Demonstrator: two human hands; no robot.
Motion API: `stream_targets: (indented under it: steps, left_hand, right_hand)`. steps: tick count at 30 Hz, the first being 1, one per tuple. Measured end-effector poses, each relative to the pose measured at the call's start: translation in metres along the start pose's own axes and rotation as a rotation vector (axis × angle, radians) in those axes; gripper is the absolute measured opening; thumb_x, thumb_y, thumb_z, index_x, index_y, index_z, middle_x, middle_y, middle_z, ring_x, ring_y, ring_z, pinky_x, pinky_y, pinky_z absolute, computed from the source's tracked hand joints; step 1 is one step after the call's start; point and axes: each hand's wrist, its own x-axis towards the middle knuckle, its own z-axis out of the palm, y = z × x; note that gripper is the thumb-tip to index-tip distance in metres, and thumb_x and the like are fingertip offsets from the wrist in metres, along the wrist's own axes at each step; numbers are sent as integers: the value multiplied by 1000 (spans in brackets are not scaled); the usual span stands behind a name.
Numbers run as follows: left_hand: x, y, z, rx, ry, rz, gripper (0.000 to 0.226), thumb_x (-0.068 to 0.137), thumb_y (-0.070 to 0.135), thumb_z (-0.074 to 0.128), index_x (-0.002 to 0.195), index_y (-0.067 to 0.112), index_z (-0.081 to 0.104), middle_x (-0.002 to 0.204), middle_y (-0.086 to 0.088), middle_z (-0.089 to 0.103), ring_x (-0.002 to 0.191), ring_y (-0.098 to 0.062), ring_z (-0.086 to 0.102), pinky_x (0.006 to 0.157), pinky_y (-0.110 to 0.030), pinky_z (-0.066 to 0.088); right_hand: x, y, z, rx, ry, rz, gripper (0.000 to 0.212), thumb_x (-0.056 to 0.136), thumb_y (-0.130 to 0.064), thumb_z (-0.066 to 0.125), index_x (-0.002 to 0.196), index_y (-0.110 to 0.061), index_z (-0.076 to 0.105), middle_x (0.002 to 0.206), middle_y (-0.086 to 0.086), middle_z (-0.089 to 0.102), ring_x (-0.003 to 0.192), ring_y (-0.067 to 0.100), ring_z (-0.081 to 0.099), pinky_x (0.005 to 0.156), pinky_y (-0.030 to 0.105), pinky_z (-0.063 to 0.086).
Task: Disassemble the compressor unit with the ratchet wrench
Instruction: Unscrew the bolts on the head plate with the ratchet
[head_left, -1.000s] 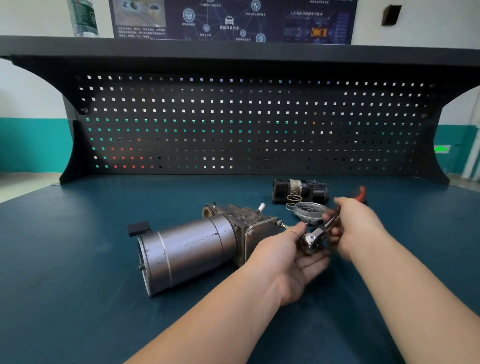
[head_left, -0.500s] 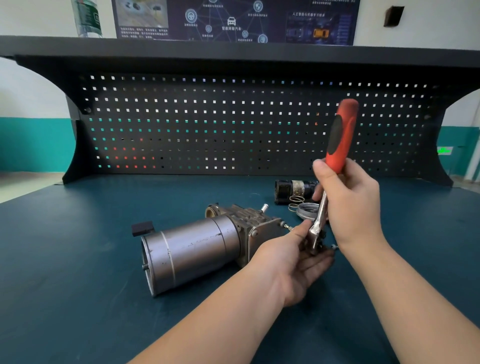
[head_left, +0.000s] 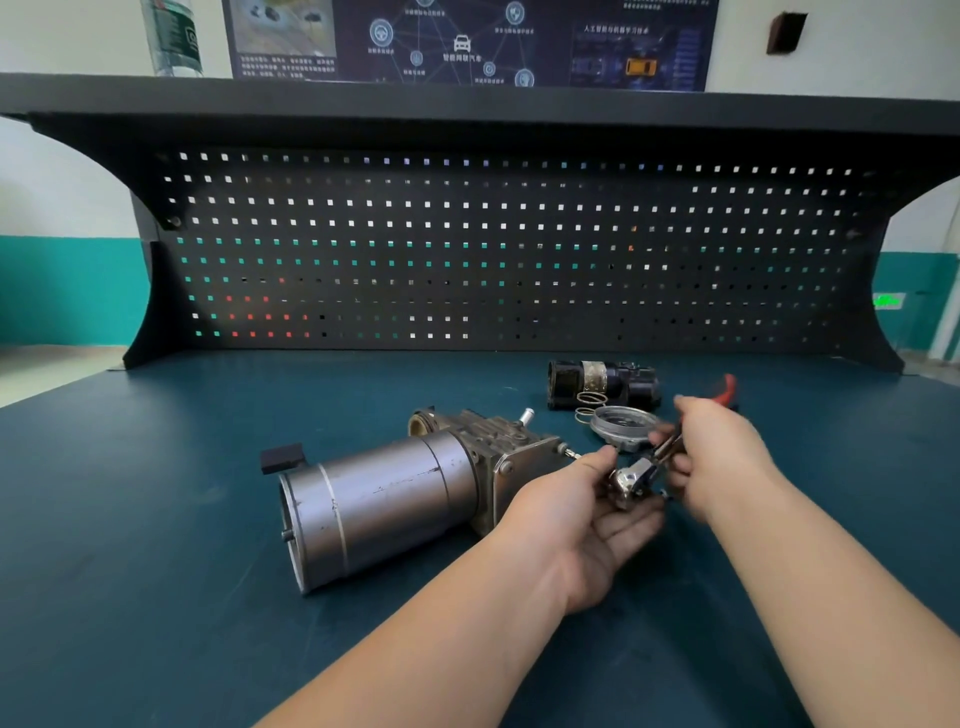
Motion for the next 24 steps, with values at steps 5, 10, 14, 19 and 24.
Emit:
stream_targets:
  steps: [5,10,14,19,24]
  left_hand:
    - [-1,0,0,-9,7,12,30,89,19,63,107,-4,62,80,-16,65,66,-25,65,49,-28,57]
    - [-2,-1,-2,2,-4,8,26,89,19,63,102,-3,66,105,-19,69,73,-24,68,59,-30,59]
    - [0,-2,-2,-4,2,16,26,92,17,59,107,-3,63,96,-18,67,72,-25,66,56,-30,57]
    - [1,-1,-1,-5,2,15,20,92,16,57,103,-1,61,76,-15,65,65,-24,64,52,-29,56]
    - [-1,-1,0,-16,11,12,27,89,19,62,103,-4,63,85,-18,65,69,-26,66,51,-29,57]
  right_hand:
    - [-18,-9,5,-66,-137,-531,18,90,-27,61,75,-18,60,45,-6,54,33,2,44,36,16,34]
    - [-42,-5,8,-158,-376,-974,9,87,-30,62,80,-25,61,55,-9,54,51,5,50,52,16,43]
    - [-25,-5,7,-133,-87,-716,23,90,-28,61,69,-20,57,46,-8,54,36,0,46,38,12,35]
    - [1,0,-2,-37,-106,-19,21,93,-24,58,76,-12,56,59,3,57,22,4,31,30,9,22]
    - [-21,-11,5,-78,-238,-675,18,87,-27,65,71,-21,60,50,-7,54,37,2,45,37,15,35]
